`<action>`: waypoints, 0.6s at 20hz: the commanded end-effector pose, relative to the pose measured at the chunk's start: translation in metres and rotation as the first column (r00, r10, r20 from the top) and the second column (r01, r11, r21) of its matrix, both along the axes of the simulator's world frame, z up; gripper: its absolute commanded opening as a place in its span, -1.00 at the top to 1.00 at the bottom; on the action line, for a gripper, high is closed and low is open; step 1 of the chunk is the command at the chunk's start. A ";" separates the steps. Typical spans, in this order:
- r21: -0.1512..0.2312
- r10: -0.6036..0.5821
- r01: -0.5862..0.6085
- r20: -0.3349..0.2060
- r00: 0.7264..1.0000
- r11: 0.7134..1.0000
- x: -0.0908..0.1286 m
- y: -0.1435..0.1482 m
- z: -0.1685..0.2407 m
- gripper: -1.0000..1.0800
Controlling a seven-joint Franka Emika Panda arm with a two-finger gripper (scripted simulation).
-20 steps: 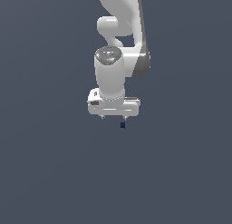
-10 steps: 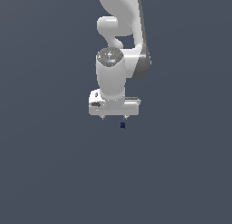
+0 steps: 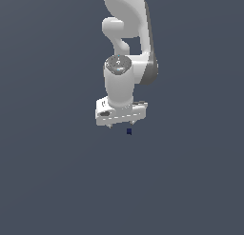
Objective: Pick up the object and move it to a goal position.
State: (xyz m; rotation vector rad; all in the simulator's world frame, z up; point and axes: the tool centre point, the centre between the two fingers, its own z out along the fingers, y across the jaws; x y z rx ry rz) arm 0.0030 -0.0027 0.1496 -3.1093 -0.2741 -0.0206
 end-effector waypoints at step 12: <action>-0.021 0.402 -0.402 -0.008 0.916 0.915 -0.012 0.010 -0.030 -0.92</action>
